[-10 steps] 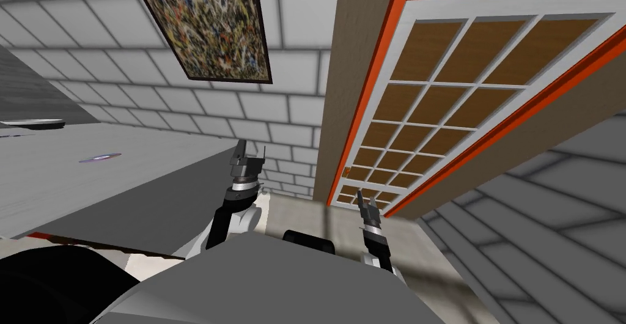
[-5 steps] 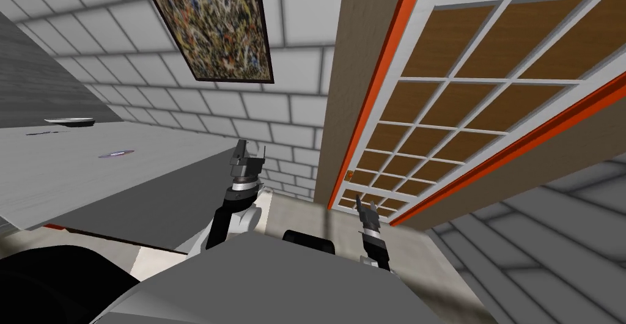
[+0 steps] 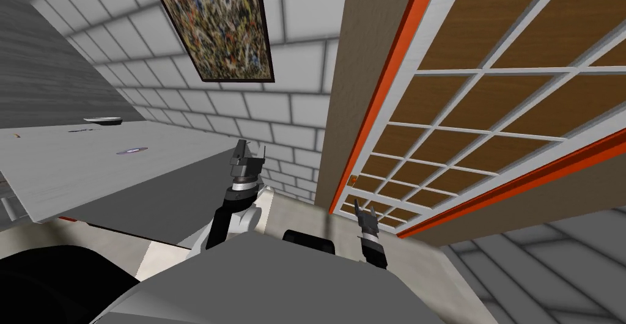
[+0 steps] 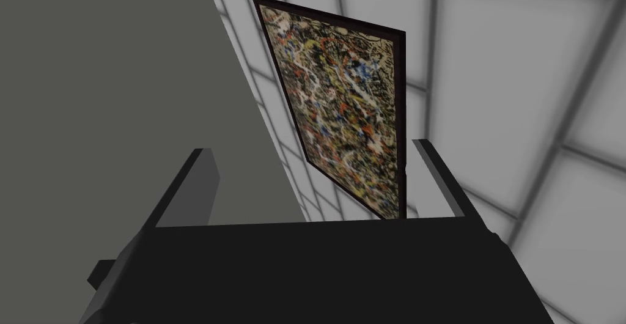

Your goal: Pull the door open

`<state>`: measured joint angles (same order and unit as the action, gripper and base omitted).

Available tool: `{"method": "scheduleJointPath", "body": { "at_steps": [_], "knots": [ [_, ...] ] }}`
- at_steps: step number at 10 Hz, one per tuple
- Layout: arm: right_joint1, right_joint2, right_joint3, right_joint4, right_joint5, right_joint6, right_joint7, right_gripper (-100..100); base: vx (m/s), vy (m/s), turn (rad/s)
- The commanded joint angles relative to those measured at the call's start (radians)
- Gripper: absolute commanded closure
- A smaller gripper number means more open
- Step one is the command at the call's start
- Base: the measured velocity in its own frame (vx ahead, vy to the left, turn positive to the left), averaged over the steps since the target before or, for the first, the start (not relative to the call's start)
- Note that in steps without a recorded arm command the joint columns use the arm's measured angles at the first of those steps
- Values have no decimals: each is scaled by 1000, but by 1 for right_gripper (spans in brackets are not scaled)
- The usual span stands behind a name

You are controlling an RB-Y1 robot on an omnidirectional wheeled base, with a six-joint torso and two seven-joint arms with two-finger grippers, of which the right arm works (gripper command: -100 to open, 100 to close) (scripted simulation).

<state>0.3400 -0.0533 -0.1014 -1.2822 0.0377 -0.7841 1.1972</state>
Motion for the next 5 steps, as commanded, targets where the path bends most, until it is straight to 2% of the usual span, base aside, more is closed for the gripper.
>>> {"method": "scheduleJointPath", "body": {
  "at_steps": [1, 5],
  "knots": [
    [-3, 5, -4, 28, -2, 0, 45, -100, 69, -57, 128],
    [-14, 18, -14, 104, -8, -10, 138, -100, 73, -59, 102]
  ]
}}
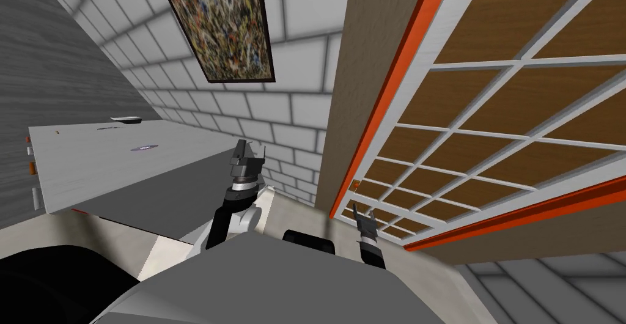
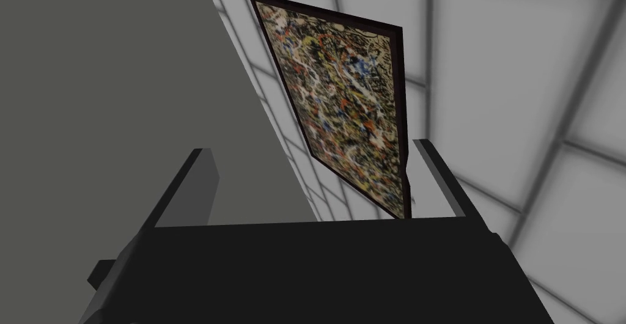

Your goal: Pull the door open

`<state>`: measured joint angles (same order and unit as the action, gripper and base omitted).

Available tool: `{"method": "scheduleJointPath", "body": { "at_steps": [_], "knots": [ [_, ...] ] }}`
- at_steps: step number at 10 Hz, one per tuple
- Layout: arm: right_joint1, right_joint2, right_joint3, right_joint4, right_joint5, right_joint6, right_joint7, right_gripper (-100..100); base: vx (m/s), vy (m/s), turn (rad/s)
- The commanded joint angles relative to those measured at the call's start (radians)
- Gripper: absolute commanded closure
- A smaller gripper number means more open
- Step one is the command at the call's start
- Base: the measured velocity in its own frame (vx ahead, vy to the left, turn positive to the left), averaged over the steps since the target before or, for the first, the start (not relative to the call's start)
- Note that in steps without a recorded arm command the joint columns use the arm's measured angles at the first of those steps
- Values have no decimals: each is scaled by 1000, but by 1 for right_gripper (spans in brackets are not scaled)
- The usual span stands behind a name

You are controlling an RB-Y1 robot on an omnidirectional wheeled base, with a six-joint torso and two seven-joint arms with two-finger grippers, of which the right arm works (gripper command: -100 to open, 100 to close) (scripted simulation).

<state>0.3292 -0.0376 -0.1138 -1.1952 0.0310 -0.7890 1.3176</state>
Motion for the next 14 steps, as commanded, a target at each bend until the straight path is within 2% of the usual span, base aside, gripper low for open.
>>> {"method": "scheduleJointPath", "body": {
  "at_steps": [1, 9, 10, 11, 14],
  "knots": [
    [-6, 6, -4, 33, -2, -7, 37, -100, 62, -62, 85],
    [-23, 37, -20, 153, -10, -24, 184, -100, 57, -60, 73],
    [-20, 34, -18, 137, -9, -20, 170, -100, 18, -31, 13],
    [-46, 5, -44, 174, -19, -22, 163, -100, 11, 47, 151],
    [-86, -30, -83, 230, -34, -28, 147, -100, 56, 67, 142]
  ]
}}
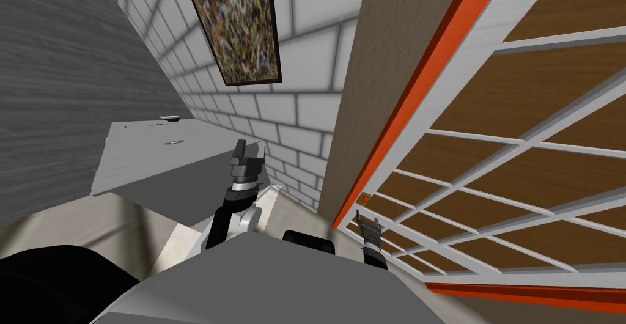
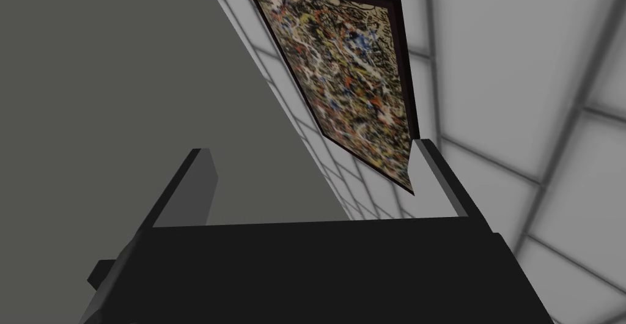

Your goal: Pull the door open

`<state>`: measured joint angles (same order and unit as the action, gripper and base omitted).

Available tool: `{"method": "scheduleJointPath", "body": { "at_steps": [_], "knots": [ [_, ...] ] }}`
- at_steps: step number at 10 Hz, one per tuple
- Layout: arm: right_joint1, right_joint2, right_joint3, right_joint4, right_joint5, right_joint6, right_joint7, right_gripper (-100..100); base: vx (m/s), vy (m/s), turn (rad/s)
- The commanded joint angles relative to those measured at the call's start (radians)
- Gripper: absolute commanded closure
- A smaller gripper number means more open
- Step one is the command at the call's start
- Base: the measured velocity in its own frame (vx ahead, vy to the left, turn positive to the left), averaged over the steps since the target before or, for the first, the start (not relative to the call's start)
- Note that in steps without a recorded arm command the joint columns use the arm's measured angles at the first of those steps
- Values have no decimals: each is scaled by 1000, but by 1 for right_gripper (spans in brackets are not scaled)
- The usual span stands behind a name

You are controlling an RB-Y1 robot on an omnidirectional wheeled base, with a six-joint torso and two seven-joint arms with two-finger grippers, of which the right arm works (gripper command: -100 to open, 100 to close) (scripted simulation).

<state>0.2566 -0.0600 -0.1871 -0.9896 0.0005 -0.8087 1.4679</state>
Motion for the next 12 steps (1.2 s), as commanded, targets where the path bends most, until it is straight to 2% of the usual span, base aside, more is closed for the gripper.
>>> {"method": "scheduleJointPath", "body": {
  "at_steps": [1, 5, 6, 7, 8, 9, 10, 11, 12],
  "knots": [
    [-29, -19, -24, 45, -9, -11, -10, -100, 86, 16, 129],
    [-87, -58, -81, 125, -31, -19, -33, -100, 91, -19, 122],
    [-87, -58, -81, 125, -31, -19, -33, -100, 68, -20, 34],
    [-109, -71, -102, 156, -39, -22, -42, -100, 82, -18, 130],
    [-109, -71, -102, 156, -39, -22, -42, -100, 63, -20, 50],
    [-126, -80, -118, 178, -45, -25, -49, -100, 35, -20, 57],
    [-117, -70, -105, 187, -40, -30, -44, -100, 0, -2, 11],
    [-117, -70, -105, 187, -40, -30, -44, 100, -13, 10, -11],
    [-117, -70, -105, 187, -40, -30, -44, 100, -3, -6, -31]
  ]
}}
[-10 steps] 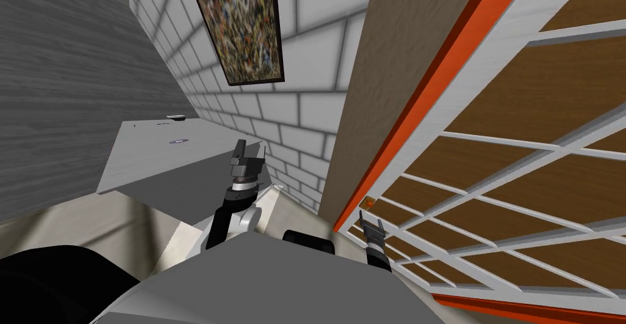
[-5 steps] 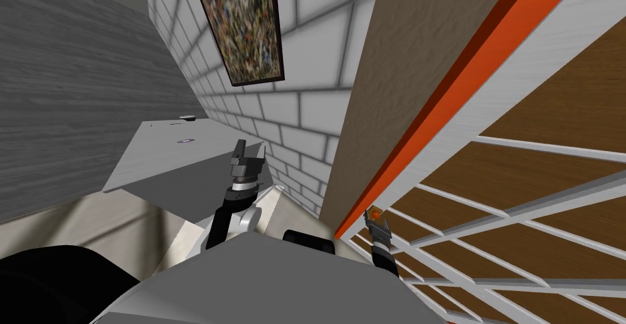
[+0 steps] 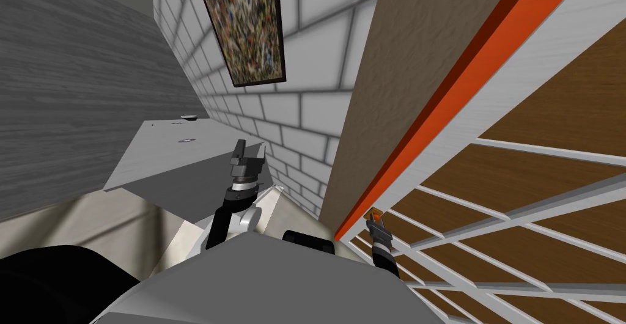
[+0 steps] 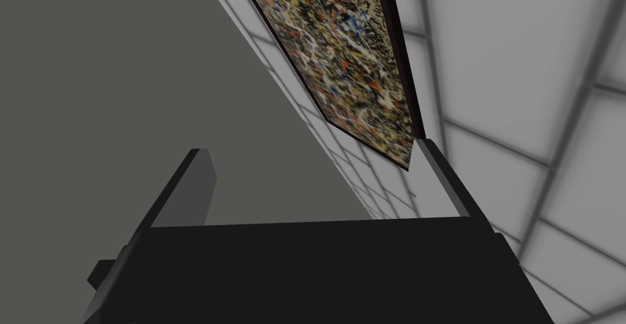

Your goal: Pull the door open

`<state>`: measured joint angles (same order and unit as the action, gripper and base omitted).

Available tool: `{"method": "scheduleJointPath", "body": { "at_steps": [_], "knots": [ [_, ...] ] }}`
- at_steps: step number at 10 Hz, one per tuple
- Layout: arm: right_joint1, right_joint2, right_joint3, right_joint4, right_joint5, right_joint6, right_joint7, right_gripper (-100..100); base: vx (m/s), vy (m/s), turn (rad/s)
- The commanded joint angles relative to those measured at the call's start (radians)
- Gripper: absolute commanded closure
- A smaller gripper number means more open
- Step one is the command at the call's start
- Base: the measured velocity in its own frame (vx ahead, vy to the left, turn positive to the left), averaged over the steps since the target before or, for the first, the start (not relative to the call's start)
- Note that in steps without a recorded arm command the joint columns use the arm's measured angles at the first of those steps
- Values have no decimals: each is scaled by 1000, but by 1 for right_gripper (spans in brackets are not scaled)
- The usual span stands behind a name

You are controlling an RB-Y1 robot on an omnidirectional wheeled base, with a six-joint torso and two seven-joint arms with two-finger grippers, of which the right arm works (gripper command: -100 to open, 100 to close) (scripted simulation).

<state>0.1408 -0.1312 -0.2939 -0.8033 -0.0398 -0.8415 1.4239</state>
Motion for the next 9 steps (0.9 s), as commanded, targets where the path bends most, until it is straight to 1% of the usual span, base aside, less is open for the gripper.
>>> {"method": "scheduleJointPath", "body": {
  "at_steps": [1, 4, 5, 6, 9],
  "knots": [
    [-1, 1, 1, 0, 1, 2, 0, 100, 0, 0, 0],
    [-1, 1, 1, 0, 1, 2, 0, 100, 0, 0, 0],
    [-2, -1, 0, 3, -3, -1, -30, 100, -15, 0, 16],
    [-3, -1, 0, 5, -4, -1, -42, 100, -24, -1, 28],
    [-8, -4, 0, 13, -11, -3, -112, 100, -24, -3, 32]
  ]
}}
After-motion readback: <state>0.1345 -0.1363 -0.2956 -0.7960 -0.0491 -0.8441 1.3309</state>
